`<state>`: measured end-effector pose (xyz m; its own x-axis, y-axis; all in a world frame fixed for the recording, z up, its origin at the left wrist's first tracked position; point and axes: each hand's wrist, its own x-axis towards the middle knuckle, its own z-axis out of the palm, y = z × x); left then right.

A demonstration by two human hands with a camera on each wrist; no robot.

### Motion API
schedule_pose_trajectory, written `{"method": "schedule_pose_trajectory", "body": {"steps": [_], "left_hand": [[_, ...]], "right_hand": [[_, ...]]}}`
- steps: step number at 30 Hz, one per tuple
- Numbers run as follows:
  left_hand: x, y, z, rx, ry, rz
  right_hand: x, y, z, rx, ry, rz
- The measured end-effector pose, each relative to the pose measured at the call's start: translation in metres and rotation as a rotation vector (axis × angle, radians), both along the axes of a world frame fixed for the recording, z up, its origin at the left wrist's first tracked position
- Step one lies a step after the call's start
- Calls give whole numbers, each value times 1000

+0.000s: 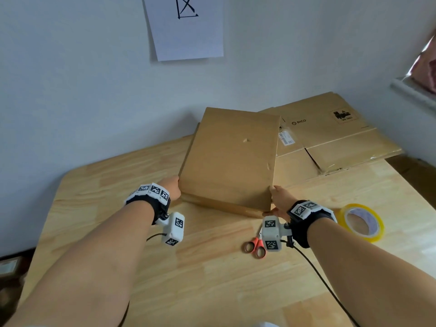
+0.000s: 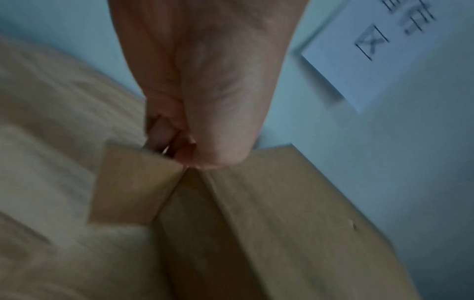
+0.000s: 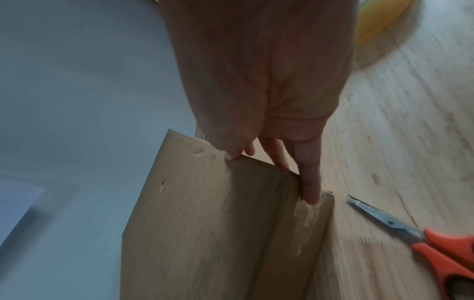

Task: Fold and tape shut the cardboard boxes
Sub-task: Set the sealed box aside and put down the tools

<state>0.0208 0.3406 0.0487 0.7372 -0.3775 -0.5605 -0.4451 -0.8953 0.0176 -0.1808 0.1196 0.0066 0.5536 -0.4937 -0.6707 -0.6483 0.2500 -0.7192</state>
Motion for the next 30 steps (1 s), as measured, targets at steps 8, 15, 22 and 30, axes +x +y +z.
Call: {"method": "schedule_pose_trajectory", "body": {"steps": [8,15,22,30], "left_hand": [[-1,13,-17,-602,464,599],[-13,0,18,-891,475,835],[-8,-26,65,-1128,249,828],[-2,-5,102,-1131,-259,320]], "right_hand": [[-9,-4,-4,63,-12,-120],[-18,-3,-5,196,-82,-228],[-11,-11,17,167,-29,-162],[21,-17,54,-302,43,18]]}}
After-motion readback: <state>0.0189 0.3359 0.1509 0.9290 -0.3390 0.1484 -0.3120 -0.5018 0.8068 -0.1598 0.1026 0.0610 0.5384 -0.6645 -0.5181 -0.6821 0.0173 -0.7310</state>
